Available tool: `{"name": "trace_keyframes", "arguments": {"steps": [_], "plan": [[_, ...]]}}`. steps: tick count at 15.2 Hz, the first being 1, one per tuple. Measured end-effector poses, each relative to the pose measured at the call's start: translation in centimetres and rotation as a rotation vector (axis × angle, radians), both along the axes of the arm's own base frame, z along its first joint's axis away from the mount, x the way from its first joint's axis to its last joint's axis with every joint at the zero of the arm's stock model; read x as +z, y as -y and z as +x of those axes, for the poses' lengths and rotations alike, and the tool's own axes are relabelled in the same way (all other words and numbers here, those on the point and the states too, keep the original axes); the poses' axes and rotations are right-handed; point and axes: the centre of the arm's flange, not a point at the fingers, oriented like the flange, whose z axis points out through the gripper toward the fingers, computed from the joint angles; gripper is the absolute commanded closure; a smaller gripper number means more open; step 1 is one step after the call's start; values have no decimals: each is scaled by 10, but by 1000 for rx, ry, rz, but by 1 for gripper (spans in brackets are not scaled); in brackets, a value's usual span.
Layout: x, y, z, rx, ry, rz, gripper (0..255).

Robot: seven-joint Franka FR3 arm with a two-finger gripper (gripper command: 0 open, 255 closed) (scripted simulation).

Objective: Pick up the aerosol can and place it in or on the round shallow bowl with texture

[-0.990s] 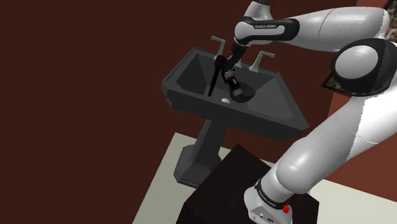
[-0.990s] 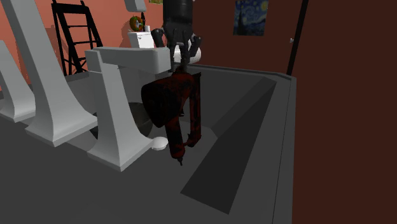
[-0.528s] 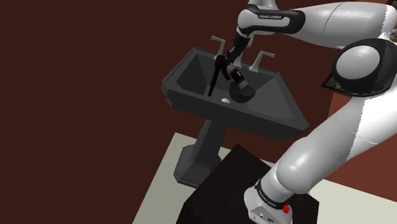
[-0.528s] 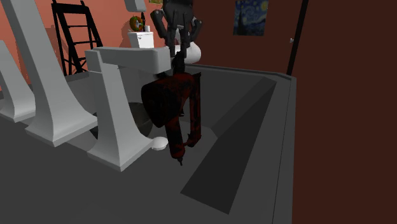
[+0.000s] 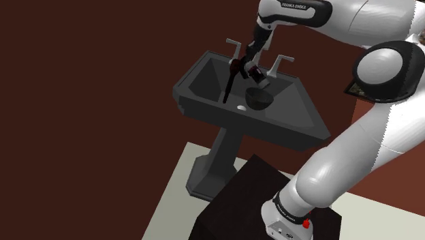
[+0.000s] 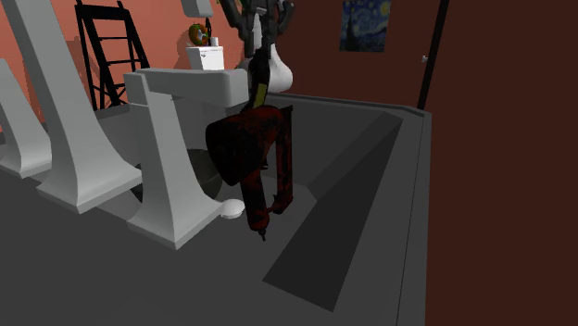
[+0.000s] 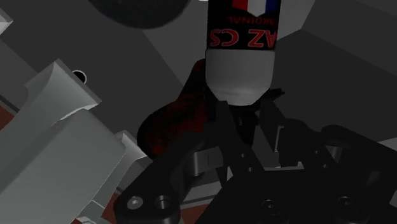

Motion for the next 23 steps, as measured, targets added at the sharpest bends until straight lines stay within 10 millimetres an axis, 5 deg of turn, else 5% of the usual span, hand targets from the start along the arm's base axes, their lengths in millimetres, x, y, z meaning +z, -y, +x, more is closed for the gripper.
{"name": "trace_keyframes", "arguments": {"steps": [5,14,15,20,23], "plan": [[26,11,-10,0,0,0,255],[69,78,-82,8,-21,32,255],[70,78,-83,7,-20,31,0],[51,81,-96,44,30,49,0],[17,80,-92,-88,16,43,0]]}}
